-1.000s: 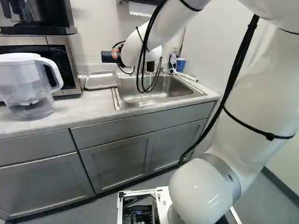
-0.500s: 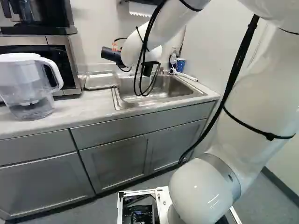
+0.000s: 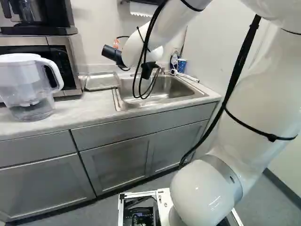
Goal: Rinse the cup and place it in the tray
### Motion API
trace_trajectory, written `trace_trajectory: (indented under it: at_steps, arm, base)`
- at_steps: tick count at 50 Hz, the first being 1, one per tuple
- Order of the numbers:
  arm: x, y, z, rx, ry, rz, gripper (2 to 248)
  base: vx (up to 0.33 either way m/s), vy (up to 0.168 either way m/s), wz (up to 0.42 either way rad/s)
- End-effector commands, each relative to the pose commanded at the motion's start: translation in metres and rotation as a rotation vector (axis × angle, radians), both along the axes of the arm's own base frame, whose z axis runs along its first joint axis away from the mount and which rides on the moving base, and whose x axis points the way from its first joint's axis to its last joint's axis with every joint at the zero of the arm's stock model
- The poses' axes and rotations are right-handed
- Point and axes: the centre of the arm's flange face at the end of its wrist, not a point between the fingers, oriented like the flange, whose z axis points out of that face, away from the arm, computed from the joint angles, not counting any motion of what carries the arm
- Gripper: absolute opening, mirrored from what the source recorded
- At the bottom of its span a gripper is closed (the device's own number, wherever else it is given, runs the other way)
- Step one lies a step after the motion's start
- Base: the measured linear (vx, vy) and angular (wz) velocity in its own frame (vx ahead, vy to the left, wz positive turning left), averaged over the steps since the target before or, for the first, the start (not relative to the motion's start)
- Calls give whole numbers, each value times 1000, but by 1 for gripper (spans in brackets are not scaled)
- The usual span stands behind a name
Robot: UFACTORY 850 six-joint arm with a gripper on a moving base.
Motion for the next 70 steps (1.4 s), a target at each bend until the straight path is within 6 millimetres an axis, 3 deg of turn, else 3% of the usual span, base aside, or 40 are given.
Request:
trace_trajectory:
  at_steps: [26,70]
  arm:
    - [0,0,0,-15,-8,4,124]
    - [0,0,0,-399,-205,117,124]
  base:
    - [0,0,0]
    - [0,0,0]
